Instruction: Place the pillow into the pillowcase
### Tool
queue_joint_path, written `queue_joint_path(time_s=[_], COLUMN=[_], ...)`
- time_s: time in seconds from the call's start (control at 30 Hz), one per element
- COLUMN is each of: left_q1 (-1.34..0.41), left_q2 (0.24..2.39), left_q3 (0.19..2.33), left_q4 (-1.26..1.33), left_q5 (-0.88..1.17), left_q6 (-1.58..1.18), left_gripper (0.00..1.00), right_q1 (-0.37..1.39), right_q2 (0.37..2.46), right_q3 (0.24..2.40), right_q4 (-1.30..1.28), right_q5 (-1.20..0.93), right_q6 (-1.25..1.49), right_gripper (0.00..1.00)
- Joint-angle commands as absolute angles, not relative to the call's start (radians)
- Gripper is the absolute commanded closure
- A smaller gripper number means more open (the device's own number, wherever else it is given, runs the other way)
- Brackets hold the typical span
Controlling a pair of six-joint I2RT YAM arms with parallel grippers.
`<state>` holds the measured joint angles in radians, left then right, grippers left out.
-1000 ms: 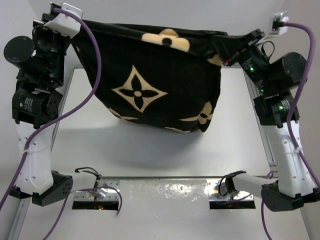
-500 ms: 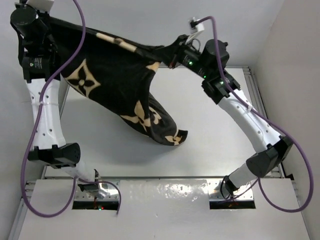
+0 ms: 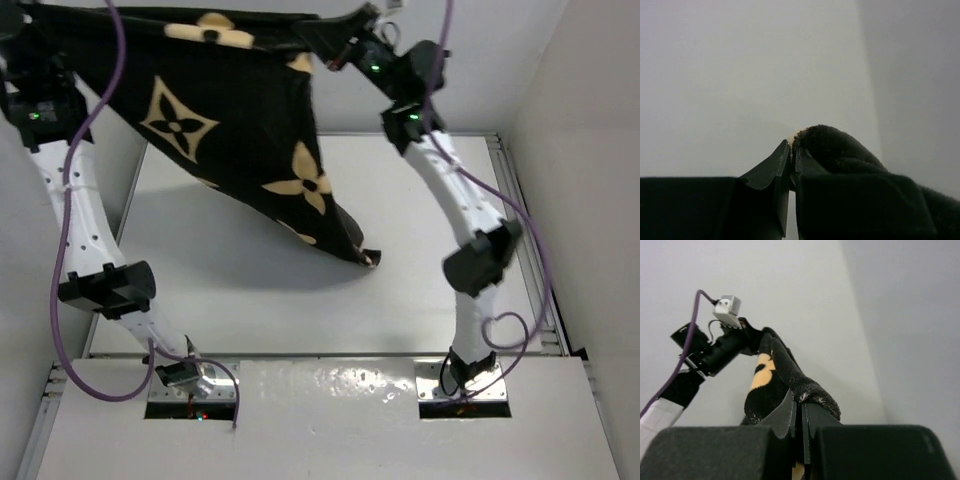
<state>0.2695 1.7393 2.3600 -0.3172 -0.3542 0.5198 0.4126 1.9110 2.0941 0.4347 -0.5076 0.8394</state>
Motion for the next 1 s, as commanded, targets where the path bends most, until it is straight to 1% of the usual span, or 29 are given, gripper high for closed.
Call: queue_joint_path(time_s=[0.0, 0.07, 0.1, 0.13, 0.17, 0.2, 0.27, 0.37, 0.4, 0.43, 0.5, 0.53, 0.57, 0.6, 0.63, 0.67, 0.7, 0.77, 0.83, 0.9, 0.97], left_q1=[0.428, 0.488, 0.508, 0.546, 0.557, 0.566, 0.568, 0.539, 0.523, 0.497, 0.367, 0.315, 0.213, 0.16, 0.112, 0.03, 0.012, -0.093, -0.132, -0.175, -0.216], left_q2=[1.727, 1.72, 1.712, 1.707, 1.71, 1.716, 1.746, 1.825, 1.841, 1.871, 1.9, 1.934, 1.956, 1.976, 2.021, 2.045, 2.098, 2.167, 2.276, 2.342, 2.41], left_q3=[2.494, 2.534, 2.534, 2.542, 2.552, 2.568, 2.608, 2.681, 2.698, 2.697, 2.663, 2.648, 2.634, 2.6, 2.577, 2.556, 2.512, 2.487, 2.502, 2.517, 2.497], left_q4=[-0.101, -0.048, -0.023, 0.03, 0.043, 0.055, 0.077, 0.12, 0.124, 0.126, 0.136, 0.14, 0.135, 0.135, 0.135, 0.135, 0.135, 0.13, 0.123, 0.103, 0.069], left_q5=[-0.477, -0.469, -0.465, -0.448, -0.437, -0.416, -0.374, -0.341, -0.284, -0.255, -0.207, -0.198, -0.196, -0.199, -0.202, -0.207, -0.212, -0.216, -0.242, -0.27, -0.282], left_q6=[0.463, 0.446, 0.439, 0.422, 0.416, 0.408, 0.376, 0.331, 0.313, 0.322, 0.412, 0.449, 0.481, 0.536, 0.561, 0.584, 0.609, 0.608, 0.569, 0.516, 0.471], left_gripper=[1.0, 1.0, 1.0, 1.0, 1.0, 1.0, 1.0, 1.0, 1.0, 1.0, 1.0, 1.0, 1.0, 1.0, 1.0, 1.0, 1.0, 1.0, 1.0, 1.0, 1.0], right_q1=[0.498, 0.56, 0.584, 0.597, 0.6, 0.594, 0.565, 0.435, 0.404, 0.378, 0.315, 0.298, 0.282, 0.275, 0.273, 0.27, 0.268, 0.27, 0.27, 0.255, 0.229], right_q2=[2.103, 2.143, 2.123, 2.094, 2.024, 1.996, 1.926, 1.865, 1.852, 1.832, 1.755, 1.728, 1.657, 1.62, 1.588, 1.551, 1.487, 1.435, 1.35, 1.309, 1.267], right_q3=[2.356, 2.445, 2.43, 2.351, 2.311, 2.287, 2.228, 2.151, 2.129, 2.05, 1.938, 1.796, 1.72, 1.645, 1.502, 1.432, 1.316, 1.211, 1.085, 1.039, 0.993], right_q4=[0.71, 0.721, 0.759, 0.788, 0.822, 0.827, 0.863, 0.904, 0.899, 0.887, 0.836, 0.819, 0.809, 0.79, 0.749, 0.727, 0.703, 0.646, 0.559, 0.462, 0.306], right_q5=[-0.467, -0.402, -0.388, -0.367, -0.364, -0.364, -0.336, -0.241, -0.226, -0.216, -0.18, -0.172, -0.141, -0.115, -0.083, -0.007, 0.038, 0.163, 0.253, 0.355, 0.408], right_q6=[0.948, 0.911, 0.85, 0.826, 0.772, 0.747, 0.762, 0.886, 0.915, 0.937, 0.994, 0.986, 0.974, 0.962, 0.919, 0.901, 0.881, 0.841, 0.821, 0.808, 0.796], right_gripper=[1.0, 1.0, 1.0, 1.0, 1.0, 1.0, 1.0, 1.0, 1.0, 1.0, 1.0, 1.0, 1.0, 1.0, 1.0, 1.0, 1.0, 1.0, 1.0, 1.0, 1.0])
